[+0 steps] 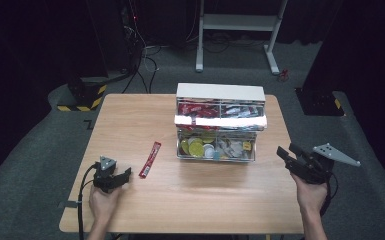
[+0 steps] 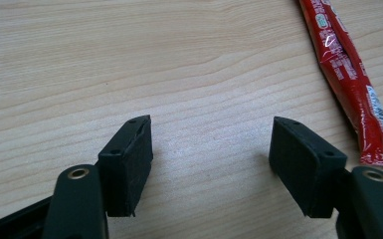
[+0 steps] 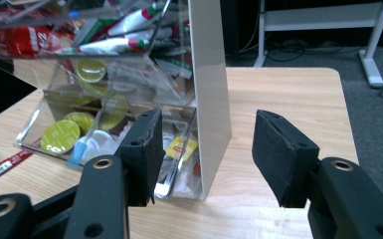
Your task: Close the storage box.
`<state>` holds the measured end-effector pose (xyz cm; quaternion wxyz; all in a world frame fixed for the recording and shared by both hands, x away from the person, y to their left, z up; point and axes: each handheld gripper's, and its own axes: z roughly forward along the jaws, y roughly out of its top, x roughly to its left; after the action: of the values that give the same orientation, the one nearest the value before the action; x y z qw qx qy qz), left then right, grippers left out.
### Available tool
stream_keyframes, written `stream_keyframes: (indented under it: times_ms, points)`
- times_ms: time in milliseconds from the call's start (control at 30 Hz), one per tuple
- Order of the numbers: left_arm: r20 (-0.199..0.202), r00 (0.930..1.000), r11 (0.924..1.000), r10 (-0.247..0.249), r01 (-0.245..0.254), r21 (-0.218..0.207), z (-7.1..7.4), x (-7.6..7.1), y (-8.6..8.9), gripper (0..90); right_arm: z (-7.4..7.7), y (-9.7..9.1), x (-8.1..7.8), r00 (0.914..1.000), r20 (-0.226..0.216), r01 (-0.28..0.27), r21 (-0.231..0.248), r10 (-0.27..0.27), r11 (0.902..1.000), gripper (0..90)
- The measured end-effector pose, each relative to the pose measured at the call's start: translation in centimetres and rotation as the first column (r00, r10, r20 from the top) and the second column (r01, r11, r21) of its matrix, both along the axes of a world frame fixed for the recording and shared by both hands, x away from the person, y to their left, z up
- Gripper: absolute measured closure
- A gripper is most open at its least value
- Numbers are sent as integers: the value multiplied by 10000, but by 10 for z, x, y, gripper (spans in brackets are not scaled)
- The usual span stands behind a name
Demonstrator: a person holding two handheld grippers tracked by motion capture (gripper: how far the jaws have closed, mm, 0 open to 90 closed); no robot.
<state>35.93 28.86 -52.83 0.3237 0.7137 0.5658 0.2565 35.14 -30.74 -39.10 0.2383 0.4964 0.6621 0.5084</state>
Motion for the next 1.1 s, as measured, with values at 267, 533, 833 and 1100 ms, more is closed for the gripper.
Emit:
stream_keyframes:
  times_ms: [267, 533, 833, 1100]
  points:
    - [1, 10000, 10000, 2, -2, 3, 0, 0, 0, 338, -11, 3, -1, 9996, -236, 133, -270, -139, 9995, 462]
    - [-1, 10000, 10000, 1, -1, 2, 0, 0, 0, 338, -22, 5, 0, 9990, -403, 192, -354, -206, 9992, 465]
    - [-3, 10000, 10000, -5, 5, 7, 0, 0, 0, 337, -37, 16, 1, 9978, -645, 87, -881, -144, 9961, 469]
    - [-4, 10000, 10000, -6, 6, 5, 0, 0, 0, 337, -47, 24, 6, 9963, -859, 13, -951, -95, 9955, 469]
